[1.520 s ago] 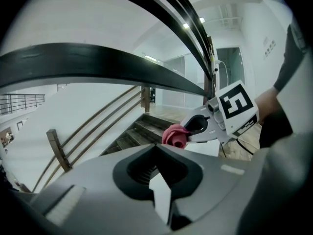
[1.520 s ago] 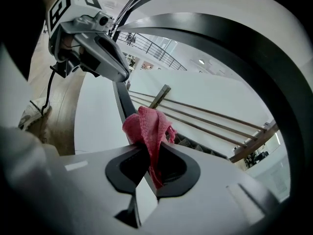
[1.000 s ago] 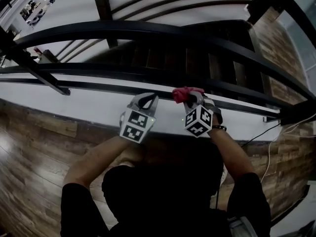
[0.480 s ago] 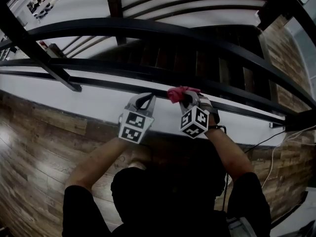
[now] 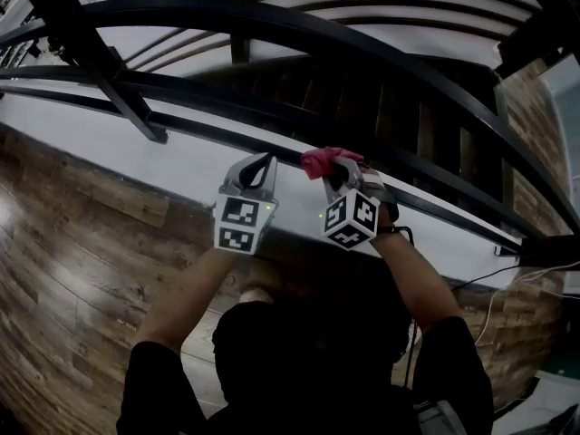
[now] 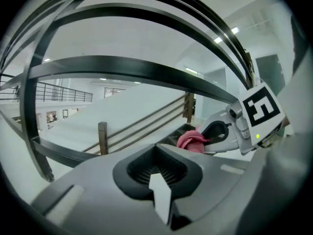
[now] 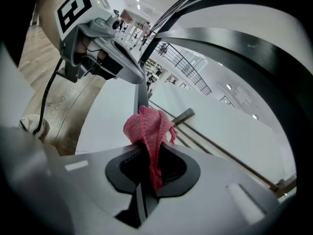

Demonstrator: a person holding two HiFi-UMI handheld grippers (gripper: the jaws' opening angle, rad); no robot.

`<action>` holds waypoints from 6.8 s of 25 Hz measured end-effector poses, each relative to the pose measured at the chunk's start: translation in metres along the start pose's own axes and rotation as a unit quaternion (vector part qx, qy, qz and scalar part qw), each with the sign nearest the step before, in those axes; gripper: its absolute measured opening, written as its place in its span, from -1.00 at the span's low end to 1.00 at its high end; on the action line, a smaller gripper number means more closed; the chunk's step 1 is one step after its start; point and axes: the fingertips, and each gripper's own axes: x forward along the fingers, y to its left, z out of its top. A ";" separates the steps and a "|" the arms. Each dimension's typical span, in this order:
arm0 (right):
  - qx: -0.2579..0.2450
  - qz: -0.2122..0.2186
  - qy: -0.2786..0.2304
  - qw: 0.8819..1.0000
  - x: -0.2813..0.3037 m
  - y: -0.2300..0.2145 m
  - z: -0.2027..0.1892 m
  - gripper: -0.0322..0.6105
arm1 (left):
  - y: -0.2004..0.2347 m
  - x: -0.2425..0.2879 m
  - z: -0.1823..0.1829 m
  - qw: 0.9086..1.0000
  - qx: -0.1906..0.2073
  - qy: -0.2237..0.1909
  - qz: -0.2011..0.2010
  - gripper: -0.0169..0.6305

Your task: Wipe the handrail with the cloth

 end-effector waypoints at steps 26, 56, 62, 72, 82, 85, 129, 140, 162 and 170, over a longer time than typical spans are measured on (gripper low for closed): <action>-0.098 0.033 -0.095 0.990 0.085 0.050 0.209 -0.78 | 0.176 -0.096 -0.056 0.973 -0.116 -0.027 0.200 -0.95; -0.122 0.046 -0.144 0.981 0.128 0.058 0.319 -0.78 | 0.259 -0.137 -0.056 0.944 -0.161 -0.064 0.282 -0.95; -0.131 0.044 -0.154 0.978 0.138 0.062 0.332 -0.78 | 0.266 -0.162 -0.064 0.939 -0.157 -0.053 0.303 -0.95; -0.051 0.089 -0.266 0.959 0.061 0.074 0.347 -0.78 | 0.253 -0.189 -0.048 0.938 -0.132 -0.070 0.311 -0.95; 0.007 0.073 -0.363 0.929 -0.070 0.035 0.285 -0.78 | 0.177 -0.166 0.029 0.955 -0.081 -0.133 0.254 -0.95; 0.019 0.055 -0.374 0.925 -0.089 0.016 0.261 -0.78 | 0.158 -0.170 0.058 0.952 -0.058 -0.144 0.264 -0.95; 0.297 -0.169 -0.390 0.855 -0.583 -0.406 0.240 -0.78 | -0.074 -0.238 0.659 0.963 0.007 -0.263 0.051 -0.95; 0.371 -0.295 -0.298 0.829 -0.706 -0.361 0.041 -0.78 | -0.228 -0.216 0.622 0.960 -0.011 -0.253 -0.116 -0.95; 0.468 -0.348 -0.269 0.767 -0.716 -0.295 -0.020 -0.78 | -0.242 -0.214 0.578 0.956 0.049 -0.199 -0.210 -0.95; 0.467 -0.350 -0.266 0.767 -0.709 -0.300 0.002 -0.78 | -0.226 -0.212 0.586 0.954 0.016 -0.207 -0.216 -0.95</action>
